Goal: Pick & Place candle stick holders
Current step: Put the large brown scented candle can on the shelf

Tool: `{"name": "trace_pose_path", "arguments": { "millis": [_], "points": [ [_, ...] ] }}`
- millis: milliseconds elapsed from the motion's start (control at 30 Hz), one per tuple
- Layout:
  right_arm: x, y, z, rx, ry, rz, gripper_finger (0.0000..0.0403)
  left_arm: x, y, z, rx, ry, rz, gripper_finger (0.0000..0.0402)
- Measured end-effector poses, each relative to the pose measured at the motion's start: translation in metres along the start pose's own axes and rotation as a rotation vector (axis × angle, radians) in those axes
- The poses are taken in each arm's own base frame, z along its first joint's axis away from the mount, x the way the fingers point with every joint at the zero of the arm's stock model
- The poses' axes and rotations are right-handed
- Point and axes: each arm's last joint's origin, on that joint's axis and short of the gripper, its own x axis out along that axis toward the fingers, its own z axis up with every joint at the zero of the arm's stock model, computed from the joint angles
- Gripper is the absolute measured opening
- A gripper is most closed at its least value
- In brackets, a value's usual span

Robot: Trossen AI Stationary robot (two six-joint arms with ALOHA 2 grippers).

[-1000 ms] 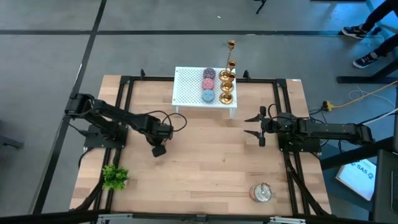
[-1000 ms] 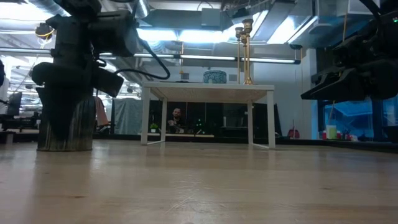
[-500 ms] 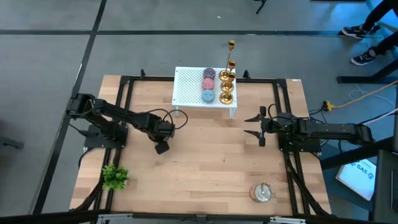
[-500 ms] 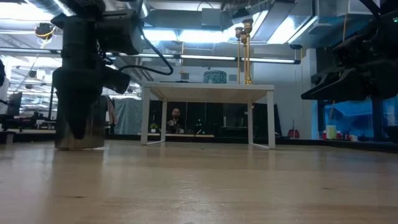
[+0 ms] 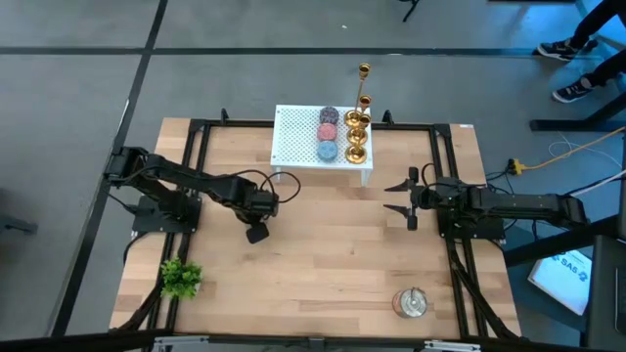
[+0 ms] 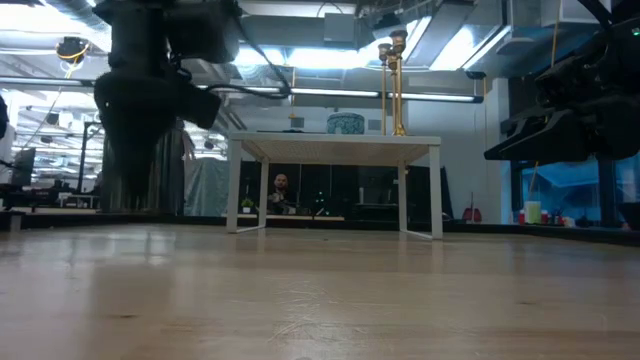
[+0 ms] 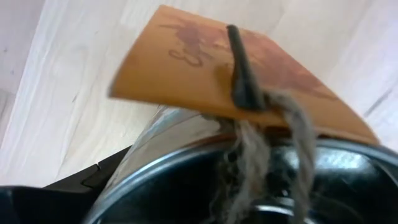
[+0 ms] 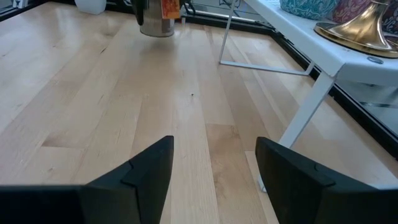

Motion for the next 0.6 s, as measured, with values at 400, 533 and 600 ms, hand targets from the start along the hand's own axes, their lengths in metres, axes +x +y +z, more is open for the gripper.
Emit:
{"name": "trace_pose_path", "arguments": {
  "millis": [400,533,600],
  "points": [
    [0.0,0.0,0.0,0.0,0.0,0.0,0.0232,-0.024,-0.009,0.011,0.061,-0.028,-0.024,0.0354],
    [0.0,0.0,0.0,0.0,0.0,0.0,0.0232,-0.038,-0.011,0.016,0.093,-0.042,-0.023,0.0354],
    [0.0,0.0,0.0,0.0,0.0,0.0,0.0232,-0.047,-0.01,0.02,0.106,-0.046,-0.022,0.0354]
  ]
}}
